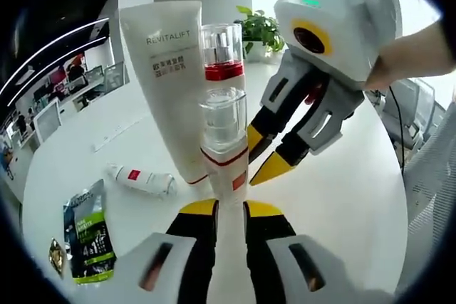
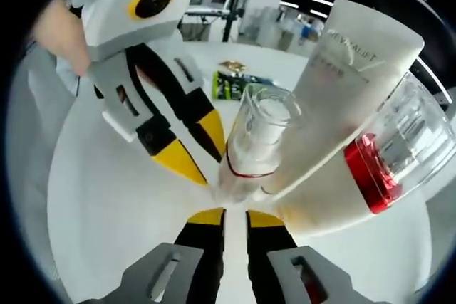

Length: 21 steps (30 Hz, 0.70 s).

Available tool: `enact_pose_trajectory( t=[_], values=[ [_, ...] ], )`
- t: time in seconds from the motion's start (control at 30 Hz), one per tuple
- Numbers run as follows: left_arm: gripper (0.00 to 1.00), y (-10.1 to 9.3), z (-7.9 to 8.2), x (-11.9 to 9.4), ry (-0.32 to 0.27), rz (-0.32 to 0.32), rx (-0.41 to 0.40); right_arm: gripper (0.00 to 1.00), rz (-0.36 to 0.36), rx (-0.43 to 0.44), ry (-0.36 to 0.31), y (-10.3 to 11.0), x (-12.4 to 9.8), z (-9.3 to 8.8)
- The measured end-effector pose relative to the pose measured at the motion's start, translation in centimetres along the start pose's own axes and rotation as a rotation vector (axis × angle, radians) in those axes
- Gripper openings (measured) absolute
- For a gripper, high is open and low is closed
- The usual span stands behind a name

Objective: Arrange the skincare products in the storage area until every visible bottle or jar stands upright without overlapping.

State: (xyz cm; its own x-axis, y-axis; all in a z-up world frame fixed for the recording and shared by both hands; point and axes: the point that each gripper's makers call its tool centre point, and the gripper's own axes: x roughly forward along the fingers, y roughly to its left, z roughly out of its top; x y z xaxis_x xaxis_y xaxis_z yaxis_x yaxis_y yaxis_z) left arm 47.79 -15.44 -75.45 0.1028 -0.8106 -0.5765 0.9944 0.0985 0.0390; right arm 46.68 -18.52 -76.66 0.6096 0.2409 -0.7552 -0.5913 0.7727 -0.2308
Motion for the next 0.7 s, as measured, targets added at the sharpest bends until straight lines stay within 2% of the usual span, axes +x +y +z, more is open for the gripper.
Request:
enact_pose_trajectory(
  t=[0.13,0.47,0.7],
  values=[
    [0.12,0.0,0.2,-0.6,-0.007,-0.001,-0.029,0.06,-0.005,0.017,0.0,0.1,-0.5,0.0],
    [0.21,0.3,0.4,-2.4,-0.012,0.016,-0.043,0.17,-0.014,0.068,-0.005,1.3,-2.6,0.5],
    [0.3,-0.3,0.3,-5.3,-0.012,0.025,-0.099,0.25,-0.013,0.131,-0.033,2.7,-4.1,1.0]
  ],
)
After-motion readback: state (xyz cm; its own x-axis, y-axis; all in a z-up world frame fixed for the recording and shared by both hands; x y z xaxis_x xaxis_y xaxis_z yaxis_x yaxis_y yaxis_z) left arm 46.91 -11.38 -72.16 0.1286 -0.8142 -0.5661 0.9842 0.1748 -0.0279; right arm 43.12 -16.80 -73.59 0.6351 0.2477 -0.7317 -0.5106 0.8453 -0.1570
